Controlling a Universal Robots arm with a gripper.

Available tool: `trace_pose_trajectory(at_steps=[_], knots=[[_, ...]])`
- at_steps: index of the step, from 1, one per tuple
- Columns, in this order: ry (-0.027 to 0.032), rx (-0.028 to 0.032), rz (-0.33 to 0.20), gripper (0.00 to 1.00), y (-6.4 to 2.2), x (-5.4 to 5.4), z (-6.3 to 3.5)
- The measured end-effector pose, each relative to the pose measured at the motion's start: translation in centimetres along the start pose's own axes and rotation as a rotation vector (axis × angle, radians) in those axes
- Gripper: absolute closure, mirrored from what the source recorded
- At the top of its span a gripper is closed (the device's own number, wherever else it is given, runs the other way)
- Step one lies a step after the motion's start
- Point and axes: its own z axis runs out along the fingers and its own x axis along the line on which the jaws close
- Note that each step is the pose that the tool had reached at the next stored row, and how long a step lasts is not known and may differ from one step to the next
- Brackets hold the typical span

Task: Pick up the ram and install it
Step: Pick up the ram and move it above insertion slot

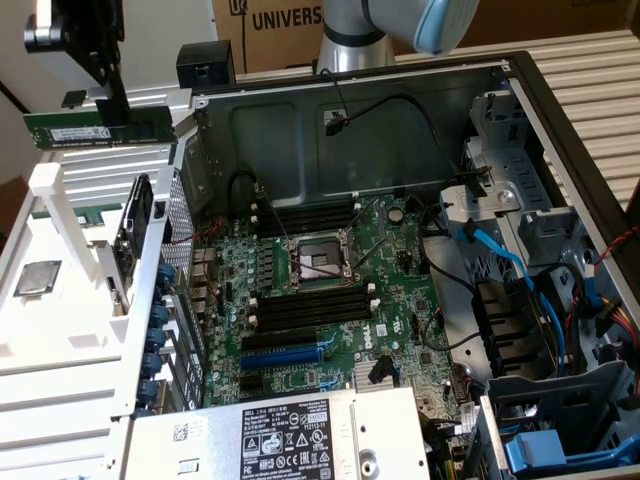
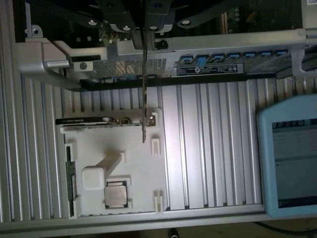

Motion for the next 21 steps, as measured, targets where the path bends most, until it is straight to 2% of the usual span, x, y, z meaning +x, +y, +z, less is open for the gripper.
trace_pose_trajectory(at_steps=[9,19,20,21], knots=[[0.0012,-0.0014,0.0,0.88,-3.59,-0.4,-0.24],[0.0011,-0.0013,0.0,0.88,-8.13,-0.9,-0.34],[0.0012,-0.0014,0.0,0.88,-9.05,-1.0,-0.36],[0.0011,-0.0013,0.0,0.88,-9.51,-1.1,-0.37]])
